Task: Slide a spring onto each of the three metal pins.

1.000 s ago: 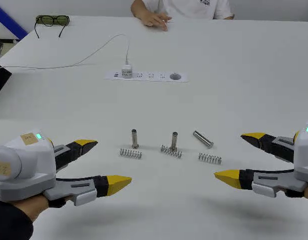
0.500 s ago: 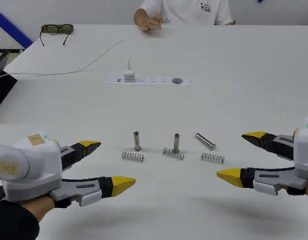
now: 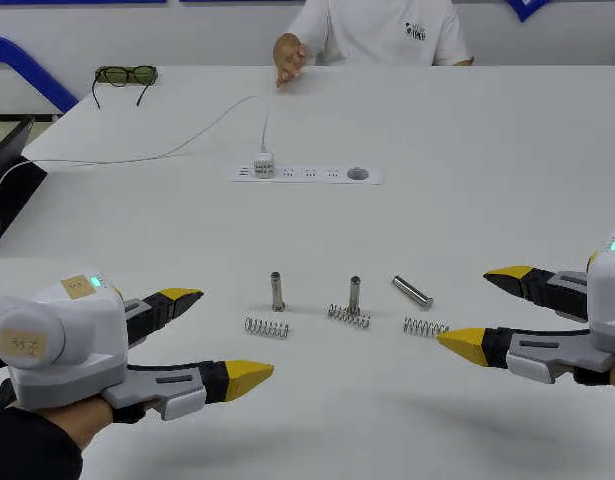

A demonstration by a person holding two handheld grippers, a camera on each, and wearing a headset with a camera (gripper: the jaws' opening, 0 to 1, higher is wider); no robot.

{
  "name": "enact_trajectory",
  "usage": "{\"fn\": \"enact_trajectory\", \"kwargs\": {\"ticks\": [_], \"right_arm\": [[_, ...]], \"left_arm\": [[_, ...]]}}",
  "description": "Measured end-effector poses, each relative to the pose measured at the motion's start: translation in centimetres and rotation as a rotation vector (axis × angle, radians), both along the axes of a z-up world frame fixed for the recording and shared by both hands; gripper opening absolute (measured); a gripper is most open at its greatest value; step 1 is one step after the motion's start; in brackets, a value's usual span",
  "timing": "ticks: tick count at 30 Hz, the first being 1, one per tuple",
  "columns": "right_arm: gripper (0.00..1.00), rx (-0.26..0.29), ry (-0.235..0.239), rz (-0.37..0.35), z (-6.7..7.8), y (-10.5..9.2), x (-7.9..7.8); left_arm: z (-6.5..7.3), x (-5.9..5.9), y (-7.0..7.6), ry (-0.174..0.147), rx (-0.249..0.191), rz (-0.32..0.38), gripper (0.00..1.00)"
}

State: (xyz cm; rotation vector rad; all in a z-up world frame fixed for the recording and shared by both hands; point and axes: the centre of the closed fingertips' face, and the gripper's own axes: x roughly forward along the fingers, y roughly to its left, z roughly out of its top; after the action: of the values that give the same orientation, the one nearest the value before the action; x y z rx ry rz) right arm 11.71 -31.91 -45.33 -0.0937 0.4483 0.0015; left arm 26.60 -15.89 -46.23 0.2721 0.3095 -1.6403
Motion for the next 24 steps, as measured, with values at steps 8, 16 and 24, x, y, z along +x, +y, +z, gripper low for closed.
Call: {"fn": "enact_trajectory", "kwargs": {"ticks": [8,16,24], "right_arm": [[0.52,-0.002,0.023,-0.018,-0.2,-0.2,-0.3],[0.46,-0.002,0.053,-0.047,-0.4,-1.4,0.3],[0.4,-0.019,0.084,-0.047,-0.5,-2.3,1.4]], "left_arm": [[-0.1,0.2,0.1,0.005,-0.007,0.01,0.81],[-0.7,0.1,0.0,0.008,-0.003,0.004,0.8],[-0.8,0.1,0.0,0.013,-0.003,0.011,0.8]]}}
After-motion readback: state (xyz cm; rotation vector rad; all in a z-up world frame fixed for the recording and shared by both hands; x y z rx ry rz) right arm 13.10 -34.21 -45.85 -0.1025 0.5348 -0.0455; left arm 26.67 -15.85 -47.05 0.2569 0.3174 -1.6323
